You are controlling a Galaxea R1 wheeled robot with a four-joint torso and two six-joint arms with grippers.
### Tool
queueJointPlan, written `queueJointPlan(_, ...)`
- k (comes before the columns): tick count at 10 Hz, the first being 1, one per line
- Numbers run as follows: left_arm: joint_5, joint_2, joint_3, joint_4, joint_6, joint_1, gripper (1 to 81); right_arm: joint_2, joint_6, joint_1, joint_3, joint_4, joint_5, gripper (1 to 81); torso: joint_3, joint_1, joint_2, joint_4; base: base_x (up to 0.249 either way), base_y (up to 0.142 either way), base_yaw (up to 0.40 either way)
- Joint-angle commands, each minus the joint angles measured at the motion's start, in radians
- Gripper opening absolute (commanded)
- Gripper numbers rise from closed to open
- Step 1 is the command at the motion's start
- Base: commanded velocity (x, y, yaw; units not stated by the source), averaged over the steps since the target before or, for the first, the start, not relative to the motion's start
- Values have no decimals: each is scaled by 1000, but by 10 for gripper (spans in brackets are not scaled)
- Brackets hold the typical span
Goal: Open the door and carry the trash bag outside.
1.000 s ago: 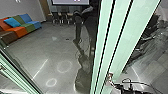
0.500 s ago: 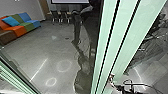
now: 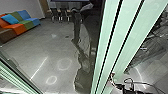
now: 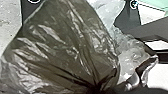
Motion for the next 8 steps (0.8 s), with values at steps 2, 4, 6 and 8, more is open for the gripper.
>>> queueJointPlan(2, 77, -4, 16, 0, -3, -2, 10, -50, 123, 56, -109, 125, -401, 811, 0, 0, 0, 0, 0, 0, 0)
queueJointPlan(4, 77, -4, 16, 0, -4, 0, 10, -58, 128, 58, -126, 129, -376, 811, 0, 0, 0, 0, 0, 0, 0)
queueJointPlan(6, 77, -5, 16, 0, -4, 0, 10, -59, 129, 62, -142, 129, -376, 811, -25, 0, 0, 0, 0, 0, 0)
queueJointPlan(8, 77, -5, 16, 0, -4, 0, 10, -59, 128, 64, -151, 129, -370, 811, -17, 0, 0, 0, 0, 0, 0)
